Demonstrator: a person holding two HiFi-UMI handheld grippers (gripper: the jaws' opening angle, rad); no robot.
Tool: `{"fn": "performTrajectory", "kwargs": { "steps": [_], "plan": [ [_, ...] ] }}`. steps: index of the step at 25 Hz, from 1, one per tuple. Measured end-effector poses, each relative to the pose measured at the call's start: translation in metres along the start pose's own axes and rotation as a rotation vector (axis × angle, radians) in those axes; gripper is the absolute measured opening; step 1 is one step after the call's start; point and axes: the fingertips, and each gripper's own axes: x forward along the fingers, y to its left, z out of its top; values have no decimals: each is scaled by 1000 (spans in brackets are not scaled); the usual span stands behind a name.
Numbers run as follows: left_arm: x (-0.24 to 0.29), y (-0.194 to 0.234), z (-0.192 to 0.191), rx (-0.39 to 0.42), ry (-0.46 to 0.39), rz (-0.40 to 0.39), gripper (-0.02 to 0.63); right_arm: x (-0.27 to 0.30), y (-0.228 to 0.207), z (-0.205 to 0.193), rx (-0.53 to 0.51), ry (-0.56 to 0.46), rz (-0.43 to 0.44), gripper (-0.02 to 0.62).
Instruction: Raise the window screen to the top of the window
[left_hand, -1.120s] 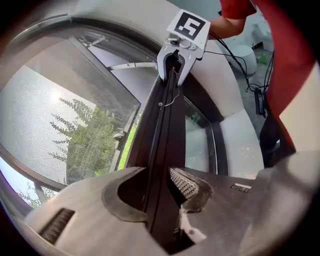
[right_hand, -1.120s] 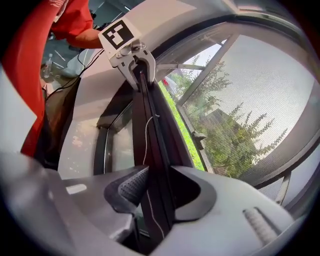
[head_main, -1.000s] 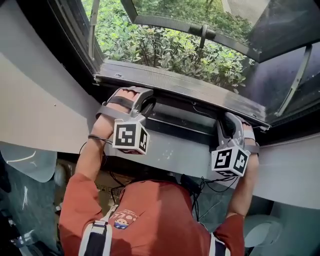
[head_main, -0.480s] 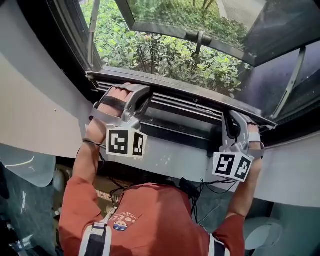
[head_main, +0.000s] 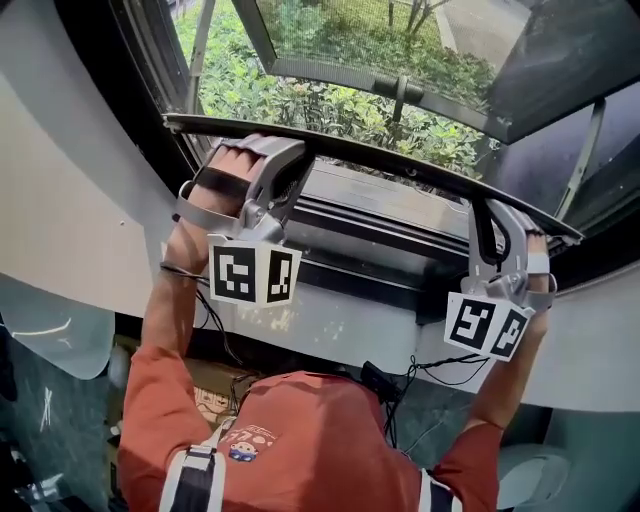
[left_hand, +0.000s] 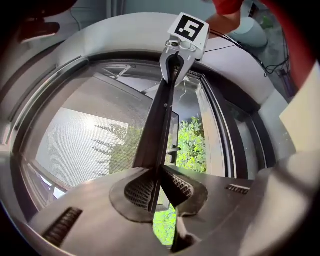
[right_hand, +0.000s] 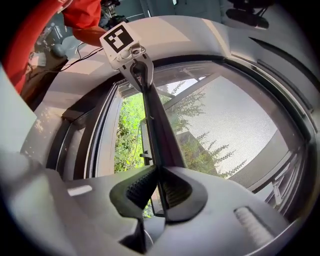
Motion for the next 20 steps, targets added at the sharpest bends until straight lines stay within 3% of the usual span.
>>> {"fn": "performTrajectory", "kwargs": {
  "steps": [9, 20],
  "plan": [
    [-1, 37, 6, 56, -30, 141, 52, 0, -36, 13, -38, -30, -88, 46],
    [-6, 86, 20, 84, -59, 251, 58, -6, -84, 28, -82, -62, -184, 48]
  ]
}}
